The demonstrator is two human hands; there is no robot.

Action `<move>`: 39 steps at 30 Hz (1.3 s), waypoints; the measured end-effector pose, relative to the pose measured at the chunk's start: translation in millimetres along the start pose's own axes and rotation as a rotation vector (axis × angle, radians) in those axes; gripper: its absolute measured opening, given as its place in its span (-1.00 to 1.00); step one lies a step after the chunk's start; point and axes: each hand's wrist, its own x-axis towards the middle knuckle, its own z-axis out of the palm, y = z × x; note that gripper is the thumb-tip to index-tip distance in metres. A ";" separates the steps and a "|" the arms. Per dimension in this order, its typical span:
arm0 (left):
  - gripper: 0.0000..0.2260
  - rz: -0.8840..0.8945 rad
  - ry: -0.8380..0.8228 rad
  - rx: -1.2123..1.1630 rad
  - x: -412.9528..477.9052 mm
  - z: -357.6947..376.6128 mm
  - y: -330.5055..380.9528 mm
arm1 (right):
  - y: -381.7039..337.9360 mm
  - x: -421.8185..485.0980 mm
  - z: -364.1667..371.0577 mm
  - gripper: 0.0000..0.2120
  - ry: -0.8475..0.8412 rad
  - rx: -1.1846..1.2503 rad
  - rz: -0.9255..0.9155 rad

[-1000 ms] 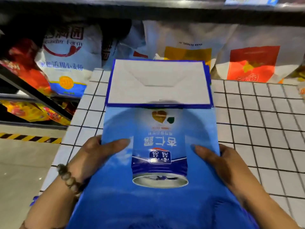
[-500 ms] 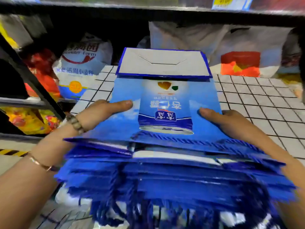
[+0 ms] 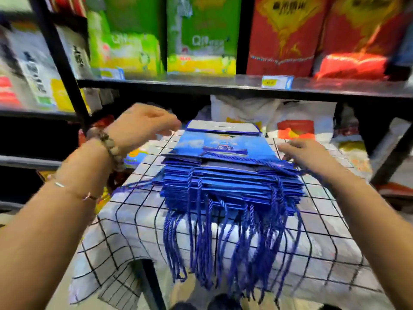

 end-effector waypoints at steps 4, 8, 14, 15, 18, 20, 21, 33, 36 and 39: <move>-0.68 0.311 0.035 0.393 -43.4 45.0 23.7 | -11.7 -40.9 -6.0 -0.83 0.110 -0.045 -0.324; -0.53 0.331 0.101 0.666 -51.0 83.7 15.1 | -14.1 -62.1 3.2 -0.93 0.080 -0.182 -0.501; -0.61 0.344 0.240 0.659 -64.0 104.8 -6.4 | -2.4 -61.6 12.2 -0.89 -0.011 -0.266 -0.597; -0.61 0.327 0.260 0.644 -68.8 107.7 -8.8 | 0.6 -62.8 15.1 -0.90 -0.001 -0.229 -0.596; -0.65 0.257 0.283 0.588 -77.9 111.6 -13.9 | 10.0 -68.8 24.6 -0.92 0.029 -0.141 -0.567; -0.72 0.284 0.319 0.594 -80.9 112.4 -15.2 | 9.7 -70.6 23.7 -0.94 0.013 -0.047 -0.524; -0.76 0.303 0.332 0.609 -82.3 112.6 -14.9 | 5.7 -70.2 20.6 -0.91 0.007 0.018 -0.497; -0.92 0.476 0.249 0.305 -86.9 103.4 -33.1 | -34.9 -29.7 21.3 -0.75 -0.361 -0.384 -0.576; -0.89 0.489 0.239 0.219 -90.1 99.9 -32.8 | -34.2 -30.0 19.5 -0.76 -0.277 -0.291 -0.571; -0.83 0.493 0.296 0.144 -93.7 95.9 -27.5 | -32.5 -29.3 14.5 -0.79 -0.266 -0.237 -0.532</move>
